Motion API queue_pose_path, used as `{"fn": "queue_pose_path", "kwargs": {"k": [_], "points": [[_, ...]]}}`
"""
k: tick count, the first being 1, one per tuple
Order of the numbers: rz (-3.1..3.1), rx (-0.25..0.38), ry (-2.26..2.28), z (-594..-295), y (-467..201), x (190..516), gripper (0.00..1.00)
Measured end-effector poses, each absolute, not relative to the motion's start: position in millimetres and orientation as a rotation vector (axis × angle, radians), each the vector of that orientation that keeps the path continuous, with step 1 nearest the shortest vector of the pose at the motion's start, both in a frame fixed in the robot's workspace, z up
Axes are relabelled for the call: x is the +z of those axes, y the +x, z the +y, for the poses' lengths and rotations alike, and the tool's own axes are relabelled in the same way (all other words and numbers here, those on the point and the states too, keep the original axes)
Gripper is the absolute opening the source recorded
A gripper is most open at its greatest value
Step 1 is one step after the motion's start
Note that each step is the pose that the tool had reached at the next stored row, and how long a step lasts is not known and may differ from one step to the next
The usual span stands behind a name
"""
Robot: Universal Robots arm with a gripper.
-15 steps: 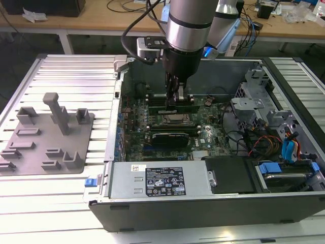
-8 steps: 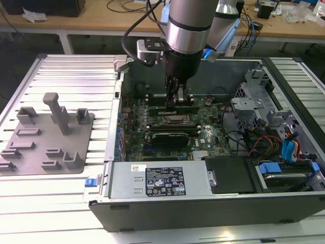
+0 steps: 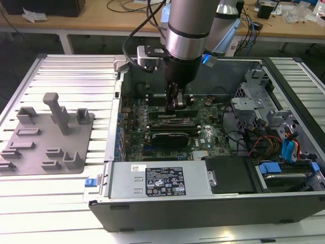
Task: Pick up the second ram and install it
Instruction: 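Insert the second ram into the second slot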
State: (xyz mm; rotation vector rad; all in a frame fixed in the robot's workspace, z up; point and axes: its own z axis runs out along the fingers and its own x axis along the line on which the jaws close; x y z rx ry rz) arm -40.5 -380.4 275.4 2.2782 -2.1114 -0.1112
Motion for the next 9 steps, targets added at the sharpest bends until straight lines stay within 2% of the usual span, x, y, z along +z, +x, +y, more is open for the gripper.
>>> {"fn": "queue_pose_path", "kwargs": {"k": [9], "points": [[-2.157,-0.113,2.238,-381,-40,260,0.09]]}}
